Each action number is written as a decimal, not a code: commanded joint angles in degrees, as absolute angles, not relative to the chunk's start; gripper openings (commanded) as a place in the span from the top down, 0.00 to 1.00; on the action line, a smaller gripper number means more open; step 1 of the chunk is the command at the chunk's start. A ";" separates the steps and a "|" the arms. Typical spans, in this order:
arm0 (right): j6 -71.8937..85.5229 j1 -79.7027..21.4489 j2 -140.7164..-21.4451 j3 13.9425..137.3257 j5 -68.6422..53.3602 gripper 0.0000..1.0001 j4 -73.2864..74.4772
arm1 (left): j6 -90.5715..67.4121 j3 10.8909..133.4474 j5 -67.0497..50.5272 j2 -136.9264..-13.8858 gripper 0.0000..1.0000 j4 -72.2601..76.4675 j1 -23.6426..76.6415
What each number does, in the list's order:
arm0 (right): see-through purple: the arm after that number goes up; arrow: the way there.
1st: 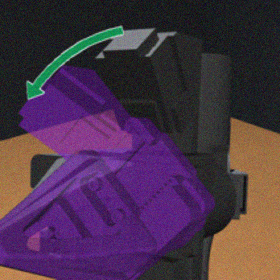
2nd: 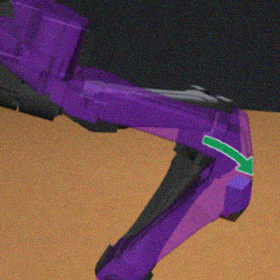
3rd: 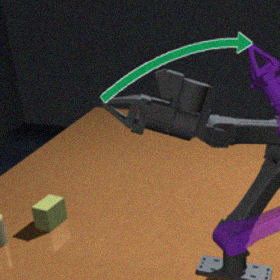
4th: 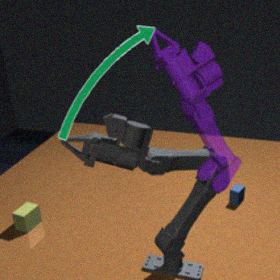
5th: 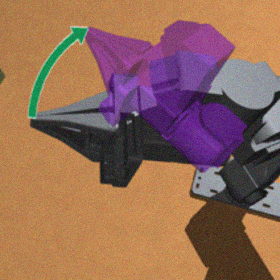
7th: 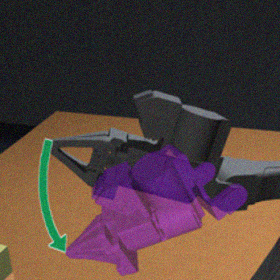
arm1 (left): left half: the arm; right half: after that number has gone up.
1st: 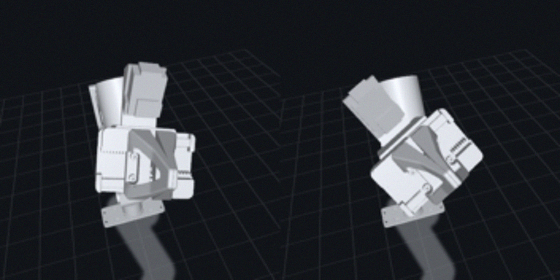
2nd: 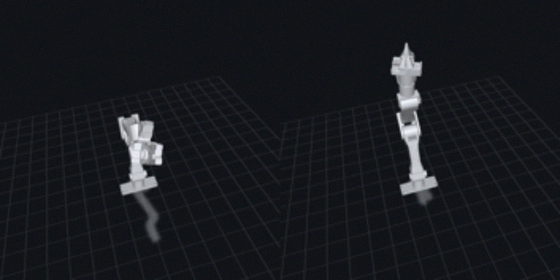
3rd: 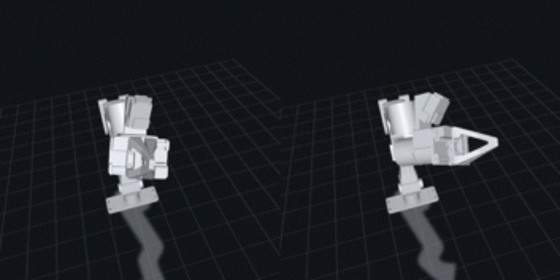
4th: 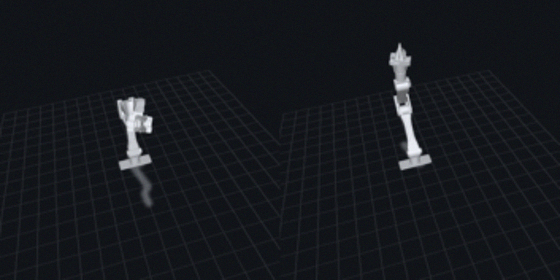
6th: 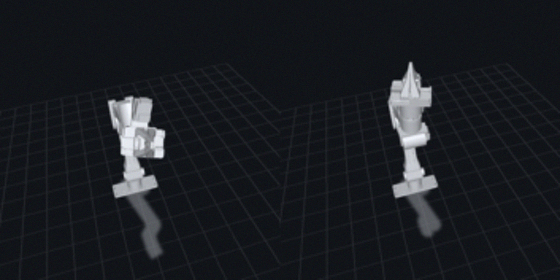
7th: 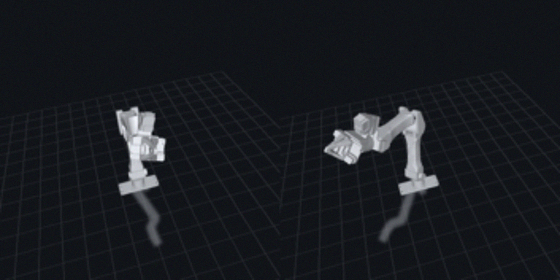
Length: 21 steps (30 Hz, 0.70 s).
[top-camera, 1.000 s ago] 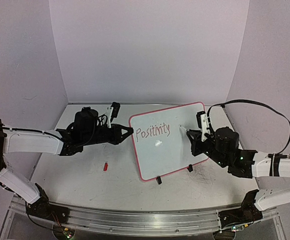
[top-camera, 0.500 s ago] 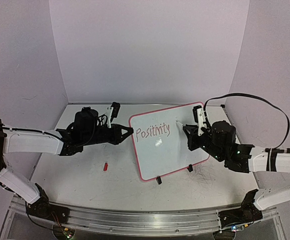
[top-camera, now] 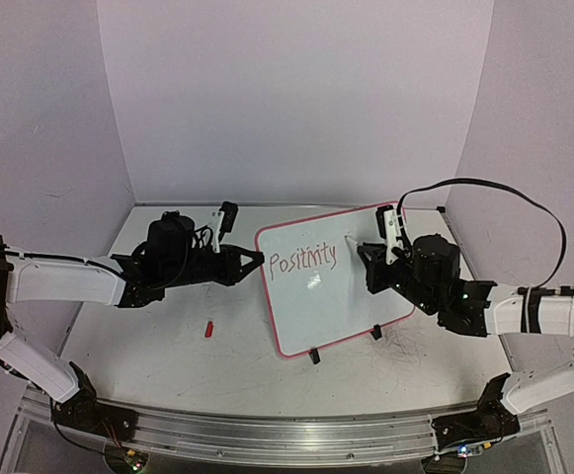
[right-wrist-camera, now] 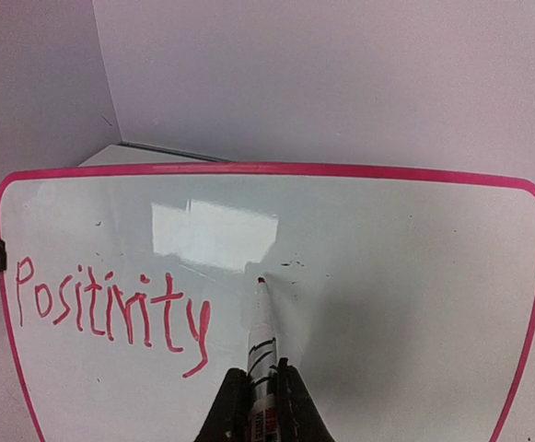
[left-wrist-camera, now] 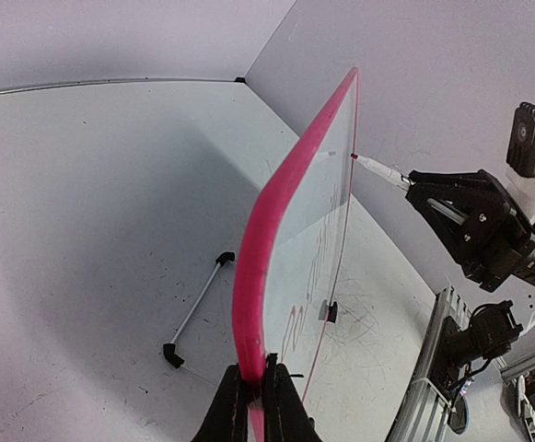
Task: Write a sentence on the whiteboard
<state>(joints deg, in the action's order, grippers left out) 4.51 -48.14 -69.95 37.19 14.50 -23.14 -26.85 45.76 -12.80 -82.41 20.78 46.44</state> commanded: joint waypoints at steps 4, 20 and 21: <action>4.71 -47.79 -71.23 39.72 15.84 1.00 -25.48 | -24.43 47.63 -9.85 -81.81 1.00 19.60 46.05; 6.42 -47.60 -68.61 37.99 17.85 1.00 -21.83 | -24.61 47.36 -9.76 -81.65 1.00 19.51 46.06; 6.36 -47.59 -68.05 37.84 17.31 1.00 -21.81 | -24.61 47.31 -9.76 -81.65 1.00 19.53 46.07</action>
